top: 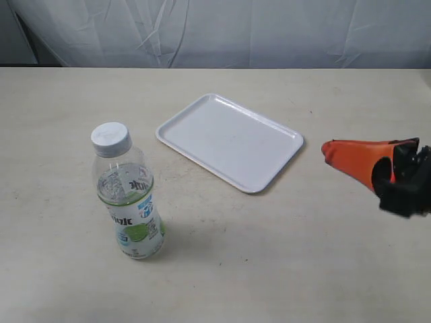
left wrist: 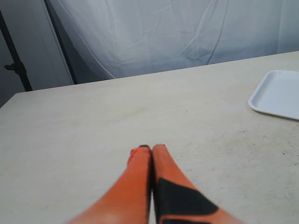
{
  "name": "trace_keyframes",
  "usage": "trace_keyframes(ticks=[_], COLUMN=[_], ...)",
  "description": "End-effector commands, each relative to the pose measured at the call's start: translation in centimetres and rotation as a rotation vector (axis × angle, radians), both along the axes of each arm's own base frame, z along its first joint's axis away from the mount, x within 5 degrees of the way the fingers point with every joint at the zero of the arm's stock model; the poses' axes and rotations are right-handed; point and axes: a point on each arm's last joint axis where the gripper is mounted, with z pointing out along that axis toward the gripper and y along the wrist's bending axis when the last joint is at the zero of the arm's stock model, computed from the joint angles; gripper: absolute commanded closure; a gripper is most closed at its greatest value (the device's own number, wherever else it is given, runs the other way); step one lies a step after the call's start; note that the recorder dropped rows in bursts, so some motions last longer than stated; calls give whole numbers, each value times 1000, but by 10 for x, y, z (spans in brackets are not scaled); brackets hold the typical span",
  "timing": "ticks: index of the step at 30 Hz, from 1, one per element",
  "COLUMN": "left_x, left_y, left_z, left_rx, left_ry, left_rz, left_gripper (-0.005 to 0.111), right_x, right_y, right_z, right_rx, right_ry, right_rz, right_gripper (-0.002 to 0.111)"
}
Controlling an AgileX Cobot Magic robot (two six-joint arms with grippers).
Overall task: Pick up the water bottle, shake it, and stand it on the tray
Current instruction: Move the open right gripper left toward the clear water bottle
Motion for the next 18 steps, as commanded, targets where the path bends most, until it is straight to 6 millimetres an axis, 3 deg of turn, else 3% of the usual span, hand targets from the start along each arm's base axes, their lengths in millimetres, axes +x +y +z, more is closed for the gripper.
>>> trace_keyframes(ticks=[1,5,10,15,18], left_x=[0,0,0,0,0], left_y=[0,0,0,0,0], left_z=[0,0,0,0,0], left_rx=[-10,-10,-10,-10,-10], left_ry=[-12,-12,-12,-12,-12], left_rz=[-1,-1,-1,-1,-1], left_gripper=[106,106,106,106,106], right_x=[29,47,64,79,75], right_y=[-12,-27,-37,-24,0], right_z=[-4,-13,-35,-59,-67], right_rx=[-57,-155,-291,-379,-434], right_ry=[105,172,288,365,354], right_rz=[-217,-430,-520,-499,-383], right_gripper=[109,109,109,109,109])
